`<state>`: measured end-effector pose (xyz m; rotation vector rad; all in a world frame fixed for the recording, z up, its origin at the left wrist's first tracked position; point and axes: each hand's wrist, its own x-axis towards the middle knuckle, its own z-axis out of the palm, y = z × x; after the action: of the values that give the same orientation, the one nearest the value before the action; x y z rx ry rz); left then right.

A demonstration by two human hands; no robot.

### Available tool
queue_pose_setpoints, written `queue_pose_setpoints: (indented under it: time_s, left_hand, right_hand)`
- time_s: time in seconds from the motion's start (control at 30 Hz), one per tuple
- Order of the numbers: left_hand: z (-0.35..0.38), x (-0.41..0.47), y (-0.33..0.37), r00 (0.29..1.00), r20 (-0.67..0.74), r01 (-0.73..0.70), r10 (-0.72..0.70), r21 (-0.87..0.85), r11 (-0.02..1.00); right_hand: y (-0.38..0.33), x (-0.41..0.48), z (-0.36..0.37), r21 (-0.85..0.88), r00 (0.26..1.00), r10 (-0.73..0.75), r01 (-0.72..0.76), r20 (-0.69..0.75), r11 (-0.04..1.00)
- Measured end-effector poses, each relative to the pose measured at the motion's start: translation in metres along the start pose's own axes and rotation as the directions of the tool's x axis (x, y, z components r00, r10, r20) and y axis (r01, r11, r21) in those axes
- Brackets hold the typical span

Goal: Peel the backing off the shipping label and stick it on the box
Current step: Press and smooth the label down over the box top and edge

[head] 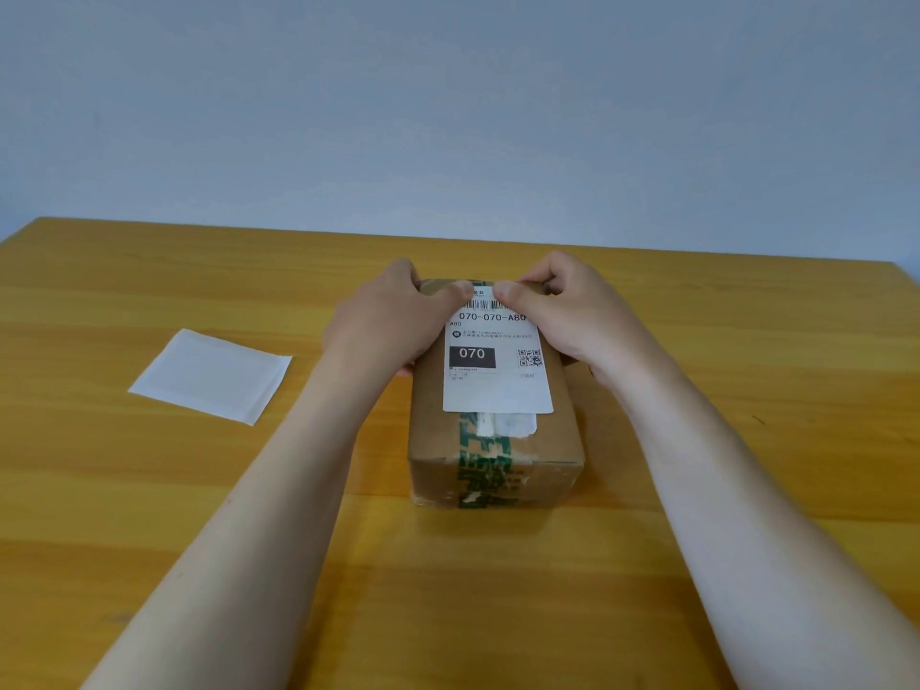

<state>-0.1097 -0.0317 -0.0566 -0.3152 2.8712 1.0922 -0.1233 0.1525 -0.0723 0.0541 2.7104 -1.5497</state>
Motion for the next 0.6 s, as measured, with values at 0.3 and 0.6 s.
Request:
queue_pose_setpoints:
  time_s: [0.3, 0.6]
  left_hand:
    - [-0.001, 0.002, 0.0, 0.998, -0.056, -0.006, 0.002, -0.058, 0.998]
    - [0.004, 0.002, 0.004, 0.988, -0.104, -0.15, 0.115, -0.454, 0.878]
  right_hand:
    - [0.002, 0.001, -0.005, -0.015, 0.999, -0.033, 0.033, -0.028, 0.999]
    - [0.003, 0.005, -0.018, 0.212, 0.991, 0.041, -0.067, 0.126, 0.975]
